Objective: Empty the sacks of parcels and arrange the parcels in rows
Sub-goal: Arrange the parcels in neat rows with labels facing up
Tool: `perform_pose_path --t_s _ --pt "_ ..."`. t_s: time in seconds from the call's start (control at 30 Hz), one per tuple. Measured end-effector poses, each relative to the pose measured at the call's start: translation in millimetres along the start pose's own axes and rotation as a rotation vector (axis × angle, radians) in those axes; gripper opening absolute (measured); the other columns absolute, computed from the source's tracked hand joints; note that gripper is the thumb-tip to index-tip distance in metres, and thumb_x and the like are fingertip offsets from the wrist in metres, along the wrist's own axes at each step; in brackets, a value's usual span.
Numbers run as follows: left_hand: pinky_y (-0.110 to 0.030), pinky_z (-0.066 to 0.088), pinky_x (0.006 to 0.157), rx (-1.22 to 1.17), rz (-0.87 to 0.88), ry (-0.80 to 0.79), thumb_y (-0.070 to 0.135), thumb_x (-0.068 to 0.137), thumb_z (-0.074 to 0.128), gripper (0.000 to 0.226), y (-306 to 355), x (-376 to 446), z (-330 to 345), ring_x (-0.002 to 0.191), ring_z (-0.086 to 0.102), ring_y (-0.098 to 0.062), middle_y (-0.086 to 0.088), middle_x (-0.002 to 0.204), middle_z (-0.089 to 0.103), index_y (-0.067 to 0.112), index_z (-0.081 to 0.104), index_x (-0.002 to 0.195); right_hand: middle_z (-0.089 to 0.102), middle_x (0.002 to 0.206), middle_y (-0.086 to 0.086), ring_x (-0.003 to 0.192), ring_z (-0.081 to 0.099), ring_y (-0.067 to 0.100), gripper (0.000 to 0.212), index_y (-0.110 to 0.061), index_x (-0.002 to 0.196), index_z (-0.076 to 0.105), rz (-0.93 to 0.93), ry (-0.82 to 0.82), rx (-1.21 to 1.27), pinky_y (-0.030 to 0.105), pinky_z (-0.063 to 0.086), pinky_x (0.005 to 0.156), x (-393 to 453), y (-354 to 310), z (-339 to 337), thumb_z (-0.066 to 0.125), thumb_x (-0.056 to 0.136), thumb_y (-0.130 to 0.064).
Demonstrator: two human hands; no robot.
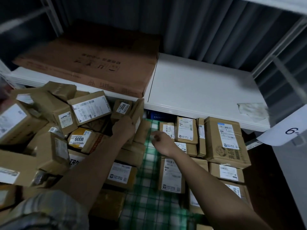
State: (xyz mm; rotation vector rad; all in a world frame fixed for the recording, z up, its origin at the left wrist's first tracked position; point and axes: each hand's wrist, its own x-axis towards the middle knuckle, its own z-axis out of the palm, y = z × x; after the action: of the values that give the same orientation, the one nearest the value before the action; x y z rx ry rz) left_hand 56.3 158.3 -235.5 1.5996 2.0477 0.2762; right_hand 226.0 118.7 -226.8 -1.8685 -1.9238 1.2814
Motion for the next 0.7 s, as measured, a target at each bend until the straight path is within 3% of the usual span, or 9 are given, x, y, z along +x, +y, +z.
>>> perform_pose_path --t_s 0.1,0.17,0.23,0.27,0.33,0.4,0.47,0.57,0.7 --pt "-0.037 0.045 0.077 -0.013 0.055 0.068 0.035 0.101 0.043 0.039 9 -12 -14 0.107 0.058 -0.035 -0.017 0.119 0.058 0.004 0.048 0.124 0.058 0.12 0.01 0.083 0.064 0.022 0.036 -0.009 0.133 0.053 -0.033 0.013 0.016 0.03 0.051 0.07 -10 2 -3 0.047 0.097 -0.007" --pt "-0.036 0.046 0.076 -0.085 0.082 0.09 0.037 0.1 0.043 0.042 13 -21 -25 0.103 0.058 -0.034 -0.015 0.114 0.06 0.004 0.049 0.125 0.057 0.107 0.004 0.072 0.057 0.009 0.041 -0.009 0.136 0.05 -0.071 0.038 0.016 0.016 0.044 0.062 -16 2 -3 0.05 0.095 -0.005" --pt "-0.036 0.046 0.075 -0.215 0.086 0.068 0.038 0.099 0.045 0.038 13 -32 -37 0.099 0.059 -0.033 -0.012 0.106 0.06 0.007 0.051 0.12 0.052 0.123 0.002 0.107 0.055 0.01 0.059 -0.015 0.146 0.037 -0.152 0.068 -0.013 0.009 0.037 0.083 -25 3 -3 0.059 0.092 -0.007" --pt "-0.036 0.049 0.075 -0.341 0.073 0.039 0.036 0.098 0.046 0.031 14 -39 -43 0.097 0.06 -0.033 -0.011 0.101 0.06 0.01 0.053 0.113 0.043 0.134 -0.001 0.122 0.044 0.009 0.071 -0.019 0.151 0.028 -0.204 0.081 -0.023 0.01 0.031 0.091 -31 4 -2 0.064 0.091 -0.01" --pt "-0.038 0.056 0.074 -0.731 0.004 -0.042 0.03 0.096 0.051 0.017 18 -53 -55 0.095 0.063 -0.032 -0.013 0.1 0.063 0.015 0.057 0.102 0.028 0.145 -0.006 0.129 0.031 0.005 0.088 -0.026 0.154 0.015 -0.309 0.132 -0.023 0.011 0.028 0.094 -39 7 1 0.071 0.087 -0.017" --pt "-0.034 0.057 0.068 -1.026 -0.086 -0.118 0.023 0.095 0.055 0.009 21 -67 -63 0.094 0.064 -0.025 -0.007 0.102 0.065 0.018 0.061 0.099 0.021 0.153 -0.008 0.136 0.03 0.009 0.094 -0.031 0.154 0.013 -0.398 0.232 -0.03 0.016 0.036 0.094 -44 11 2 0.074 0.085 -0.018" --pt "-0.032 0.057 0.066 -1.132 -0.098 -0.153 0.021 0.094 0.057 0.007 19 -75 -65 0.095 0.064 -0.021 -0.003 0.1 0.066 0.019 0.064 0.096 0.021 0.153 -0.008 0.137 0.031 0.012 0.092 -0.034 0.153 0.016 -0.435 0.326 0.015 0.025 0.046 0.096 -49 12 0 0.074 0.084 -0.015" --pt "-0.031 0.058 0.061 -1.208 -0.106 -0.229 0.02 0.094 0.058 0.021 15 -85 -65 0.099 0.064 -0.022 -0.006 0.109 0.067 0.017 0.063 0.115 0.028 0.148 -0.004 0.135 0.034 0.013 0.086 -0.028 0.152 0.024 -0.449 0.45 0.115 0.038 0.046 0.103 -50 12 -10 0.072 0.084 -0.009" --pt "-0.028 0.057 0.052 -1.309 -0.161 -0.339 0.02 0.094 0.058 0.018 10 -100 -68 0.084 0.066 -0.02 -0.006 0.099 0.069 0.017 0.062 0.11 0.035 0.145 0.006 0.132 0.039 0.021 0.062 -0.023 0.139 0.047 -0.466 0.626 0.063 0.03 0.039 0.106 -53 8 -30 0.072 0.084 -0.008"
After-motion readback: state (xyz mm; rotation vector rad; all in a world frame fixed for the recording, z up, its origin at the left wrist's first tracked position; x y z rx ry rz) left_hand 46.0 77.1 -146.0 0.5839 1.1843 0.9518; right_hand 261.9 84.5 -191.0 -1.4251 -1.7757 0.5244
